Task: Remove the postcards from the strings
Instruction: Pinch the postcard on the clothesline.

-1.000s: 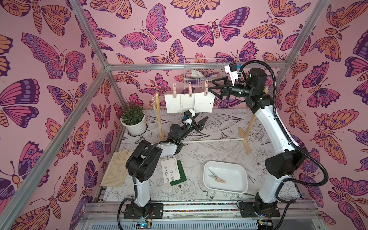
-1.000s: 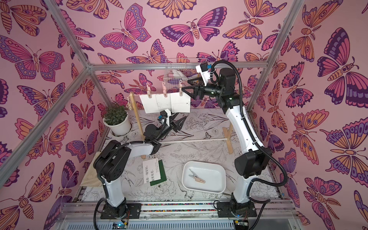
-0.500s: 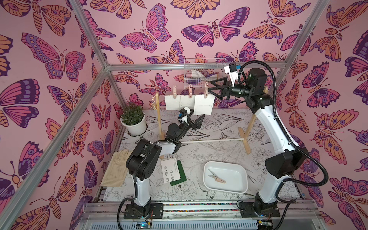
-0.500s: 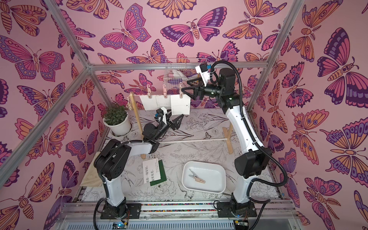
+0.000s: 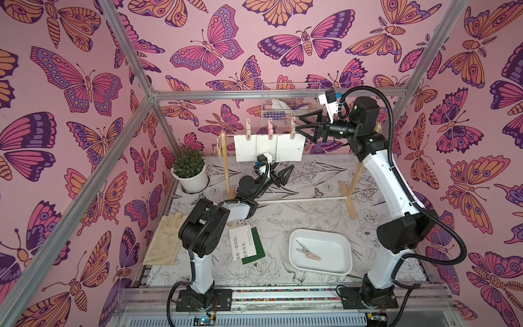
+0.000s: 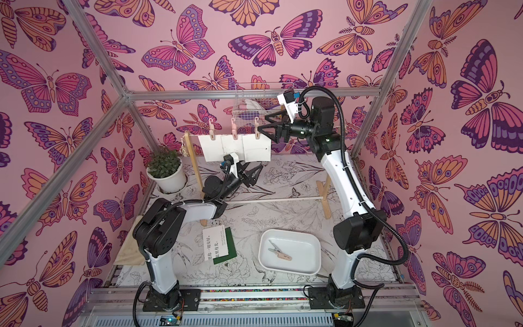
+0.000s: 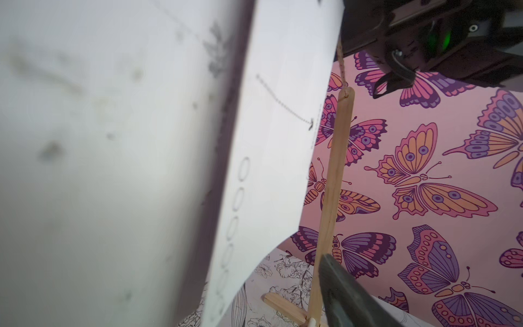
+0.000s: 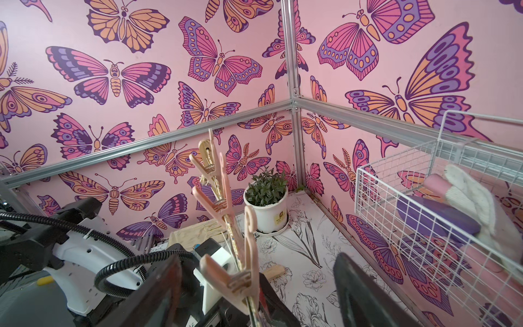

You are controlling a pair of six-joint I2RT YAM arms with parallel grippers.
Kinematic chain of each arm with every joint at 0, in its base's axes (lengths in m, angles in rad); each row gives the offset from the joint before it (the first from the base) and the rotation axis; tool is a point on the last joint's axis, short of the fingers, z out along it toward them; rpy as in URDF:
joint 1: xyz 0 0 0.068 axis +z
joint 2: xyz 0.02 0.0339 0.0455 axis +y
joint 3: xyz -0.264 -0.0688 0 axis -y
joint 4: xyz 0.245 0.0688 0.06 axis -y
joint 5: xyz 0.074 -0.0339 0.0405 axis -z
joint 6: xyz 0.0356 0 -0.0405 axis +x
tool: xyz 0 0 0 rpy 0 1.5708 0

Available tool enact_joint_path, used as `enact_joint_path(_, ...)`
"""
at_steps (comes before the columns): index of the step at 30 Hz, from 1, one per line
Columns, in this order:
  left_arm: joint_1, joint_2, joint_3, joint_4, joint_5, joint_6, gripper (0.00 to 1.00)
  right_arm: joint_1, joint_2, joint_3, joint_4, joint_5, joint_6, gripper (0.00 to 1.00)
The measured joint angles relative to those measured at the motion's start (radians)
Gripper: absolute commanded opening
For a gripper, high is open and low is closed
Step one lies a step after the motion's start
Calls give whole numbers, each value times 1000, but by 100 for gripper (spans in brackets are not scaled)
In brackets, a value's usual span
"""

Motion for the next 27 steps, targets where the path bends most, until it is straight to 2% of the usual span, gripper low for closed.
enact_joint_path(4, -7, -11, 0, 1, 19, -13, 65, 0, 5, 15, -4, -24, 0, 88)
enact_joint_path(12, -6, -12, 0, 0, 23, -38, 59, 17, 37, 47, -56, -26, -47, 88)
enact_joint_path(20, -6, -12, 0, 0, 15, -70, 26, 37, 60, 95, -114, -2, -110, 84)
enact_joint_path(24, -6, -12, 0, 0, 11, -78, 24, 40, 61, 95, -119, 0, -122, 80)
enact_joint_path(27, -6, -12, 0, 0, 9, -82, 17, 40, 61, 95, -121, 0, -128, 73)
